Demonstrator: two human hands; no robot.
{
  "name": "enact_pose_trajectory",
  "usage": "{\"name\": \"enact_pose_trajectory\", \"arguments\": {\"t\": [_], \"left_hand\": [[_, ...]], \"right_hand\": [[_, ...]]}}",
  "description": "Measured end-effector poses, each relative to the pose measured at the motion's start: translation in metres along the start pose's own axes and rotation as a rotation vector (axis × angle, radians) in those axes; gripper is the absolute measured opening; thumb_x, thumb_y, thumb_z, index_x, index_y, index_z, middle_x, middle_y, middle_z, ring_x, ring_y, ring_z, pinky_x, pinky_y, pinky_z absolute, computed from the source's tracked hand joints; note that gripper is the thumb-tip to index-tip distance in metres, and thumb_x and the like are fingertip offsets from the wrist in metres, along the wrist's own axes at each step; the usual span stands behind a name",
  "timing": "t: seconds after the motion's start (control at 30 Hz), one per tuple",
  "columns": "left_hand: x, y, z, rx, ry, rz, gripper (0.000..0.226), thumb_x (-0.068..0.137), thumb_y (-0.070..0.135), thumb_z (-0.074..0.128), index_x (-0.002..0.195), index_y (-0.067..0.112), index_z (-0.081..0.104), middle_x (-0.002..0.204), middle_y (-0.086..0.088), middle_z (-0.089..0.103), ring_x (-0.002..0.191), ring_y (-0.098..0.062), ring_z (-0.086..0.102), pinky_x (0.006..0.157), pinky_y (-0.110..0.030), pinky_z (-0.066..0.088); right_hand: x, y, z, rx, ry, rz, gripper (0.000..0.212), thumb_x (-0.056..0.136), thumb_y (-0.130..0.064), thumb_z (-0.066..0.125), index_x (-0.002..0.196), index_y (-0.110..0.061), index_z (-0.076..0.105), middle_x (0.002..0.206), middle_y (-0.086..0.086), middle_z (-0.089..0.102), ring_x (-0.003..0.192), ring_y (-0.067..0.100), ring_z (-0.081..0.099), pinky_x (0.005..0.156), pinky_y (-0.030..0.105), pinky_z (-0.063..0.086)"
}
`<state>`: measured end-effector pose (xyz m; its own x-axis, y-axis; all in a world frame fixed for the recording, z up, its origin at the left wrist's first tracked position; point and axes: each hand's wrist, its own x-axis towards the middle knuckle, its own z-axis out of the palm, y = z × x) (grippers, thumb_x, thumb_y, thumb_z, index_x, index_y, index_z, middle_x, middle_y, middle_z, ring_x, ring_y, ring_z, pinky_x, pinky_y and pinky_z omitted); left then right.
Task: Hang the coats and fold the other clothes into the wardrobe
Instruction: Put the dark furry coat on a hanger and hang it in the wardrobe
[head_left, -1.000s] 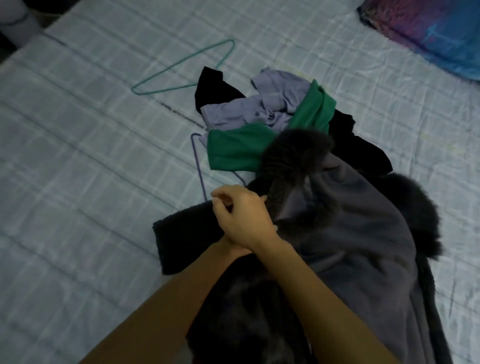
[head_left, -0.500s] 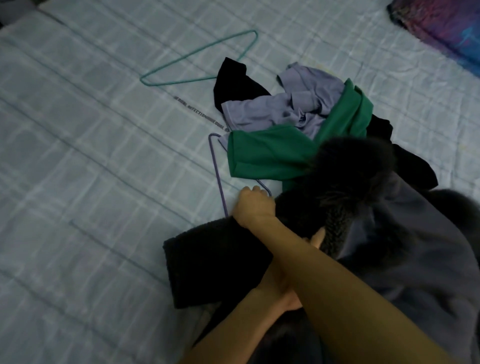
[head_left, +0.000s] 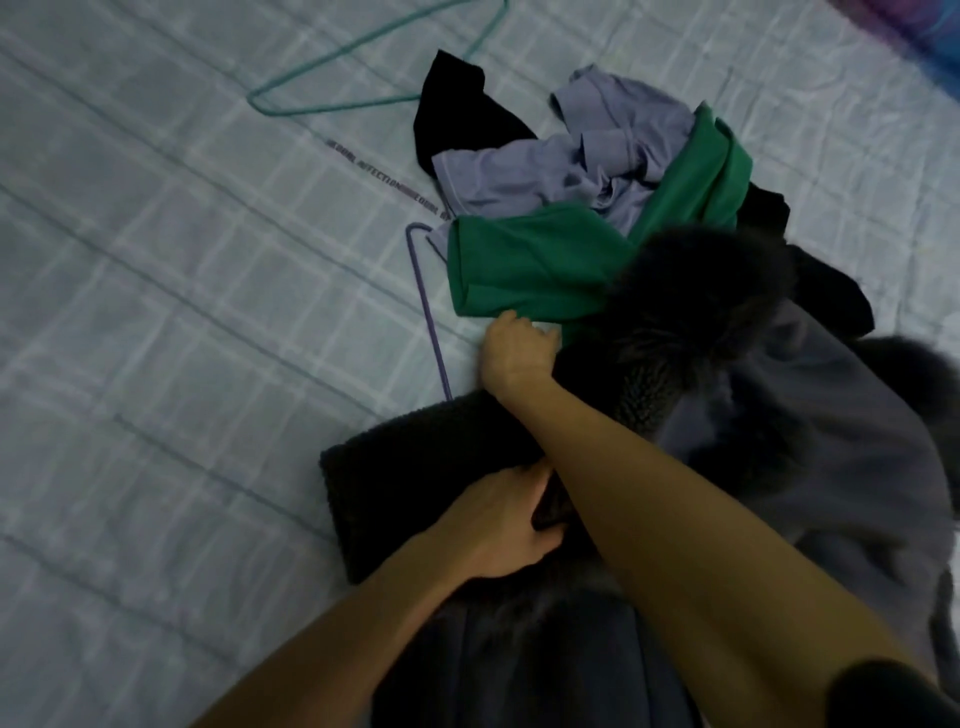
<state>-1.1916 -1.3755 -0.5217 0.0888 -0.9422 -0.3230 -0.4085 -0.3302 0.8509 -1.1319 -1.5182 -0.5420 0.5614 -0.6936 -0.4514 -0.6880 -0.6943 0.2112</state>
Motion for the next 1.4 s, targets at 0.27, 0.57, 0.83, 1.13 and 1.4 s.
{"name": "enact_pose_trajectory", "arguments": {"t": [0.27, 0.57, 0.83, 1.13, 1.4], "left_hand": [[-0.009, 0.009, -0.007, 0.085, 0.017, 0.004, 0.064, 0.088, 0.032, 0.054, 0.141, 0.035, 0.018, 0.128, -0.006, 0.053, 0.105, -0.027, 0.057, 0.085, -0.042, 0.049], [-0.023, 0.016, -0.014, 0.054, 0.089, -0.003, 0.067, 0.090, 0.027, 0.052, 0.145, 0.039, 0.016, 0.121, -0.004, 0.056, 0.100, -0.021, 0.058, 0.083, -0.037, 0.051], [-0.051, 0.048, -0.043, -0.012, 0.215, -0.024, 0.066, 0.088, 0.024, 0.052, 0.142, 0.046, 0.021, 0.125, 0.002, 0.056, 0.110, -0.014, 0.055, 0.094, -0.033, 0.046], [-0.097, 0.127, -0.061, -0.251, 0.410, -0.018, 0.046, 0.092, 0.016, 0.056, 0.136, 0.026, 0.045, 0.117, 0.015, 0.058, 0.097, 0.010, 0.055, 0.086, -0.003, 0.039], [-0.141, 0.217, -0.075, -0.134, 0.533, 0.015, 0.041, 0.090, 0.013, 0.057, 0.130, 0.024, 0.053, 0.113, 0.011, 0.060, 0.100, -0.008, 0.058, 0.083, -0.016, 0.043]], "right_hand": [[-0.011, 0.006, -0.030, 0.024, 0.016, -0.114, 0.027, 0.088, 0.000, 0.048, 0.111, -0.008, 0.060, 0.118, 0.011, 0.061, 0.107, 0.029, 0.060, 0.077, 0.036, 0.046], [-0.031, -0.012, -0.089, 0.307, 0.463, -0.373, 0.036, 0.090, -0.004, 0.047, 0.124, -0.016, 0.049, 0.110, 0.015, 0.047, 0.063, 0.031, 0.045, 0.049, 0.033, 0.024], [-0.083, 0.023, -0.164, 0.420, 0.869, -0.437, 0.052, 0.070, 0.003, 0.040, 0.113, -0.013, 0.065, 0.071, 0.013, 0.052, 0.054, 0.026, 0.031, 0.062, 0.034, 0.020], [-0.171, 0.092, -0.230, 0.477, 1.251, -0.282, 0.050, 0.072, 0.013, 0.057, 0.111, -0.018, 0.064, 0.075, 0.008, 0.055, 0.061, 0.028, 0.047, 0.078, 0.040, 0.031], [-0.270, 0.155, -0.280, 0.596, 1.443, -0.166, 0.049, 0.079, 0.006, 0.040, 0.114, -0.025, 0.057, 0.077, 0.005, 0.057, 0.063, 0.025, 0.050, 0.076, 0.035, 0.028]]}}
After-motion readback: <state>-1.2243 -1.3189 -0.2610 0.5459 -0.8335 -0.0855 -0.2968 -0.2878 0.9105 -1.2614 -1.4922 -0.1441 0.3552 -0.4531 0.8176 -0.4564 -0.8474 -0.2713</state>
